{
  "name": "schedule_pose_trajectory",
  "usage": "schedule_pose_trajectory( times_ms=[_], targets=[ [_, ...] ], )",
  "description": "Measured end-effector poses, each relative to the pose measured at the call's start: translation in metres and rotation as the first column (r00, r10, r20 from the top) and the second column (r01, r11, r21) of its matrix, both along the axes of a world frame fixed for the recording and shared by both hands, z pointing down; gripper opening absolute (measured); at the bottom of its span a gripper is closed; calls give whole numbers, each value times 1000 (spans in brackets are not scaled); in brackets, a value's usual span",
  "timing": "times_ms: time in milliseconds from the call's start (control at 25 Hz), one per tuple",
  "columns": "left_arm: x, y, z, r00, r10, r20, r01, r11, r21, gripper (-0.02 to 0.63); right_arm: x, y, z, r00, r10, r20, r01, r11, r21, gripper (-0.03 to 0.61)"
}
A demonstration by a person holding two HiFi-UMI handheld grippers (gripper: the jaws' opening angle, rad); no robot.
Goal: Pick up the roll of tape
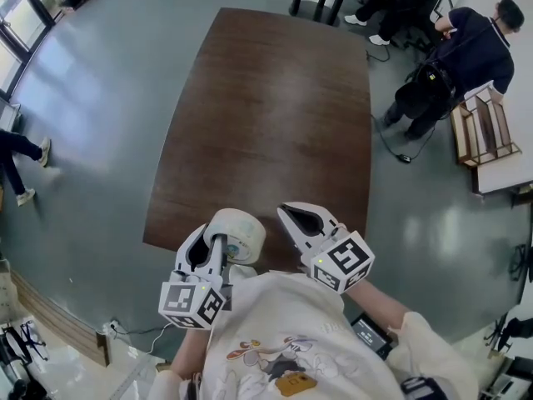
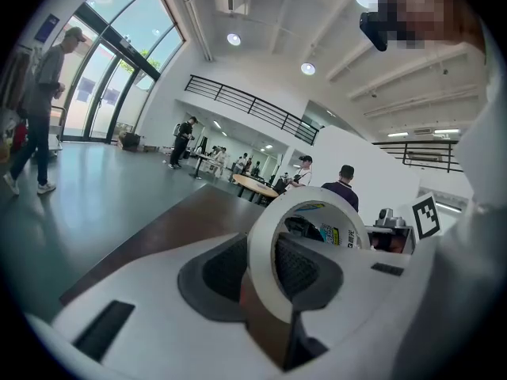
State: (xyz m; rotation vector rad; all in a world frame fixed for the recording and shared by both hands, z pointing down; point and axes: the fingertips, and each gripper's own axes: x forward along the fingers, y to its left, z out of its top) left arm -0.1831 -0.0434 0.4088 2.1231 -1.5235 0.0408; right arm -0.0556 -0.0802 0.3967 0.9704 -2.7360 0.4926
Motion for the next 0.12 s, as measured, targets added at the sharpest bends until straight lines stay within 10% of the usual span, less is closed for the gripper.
schedule_pose_trajectory(
  times_ms=[120],
  targets=[
    [-1, 3, -1, 1000, 1, 2, -1, 1000, -1, 92, 1, 5, 2, 1000, 4, -8, -4, 1000, -12, 6]
  ],
)
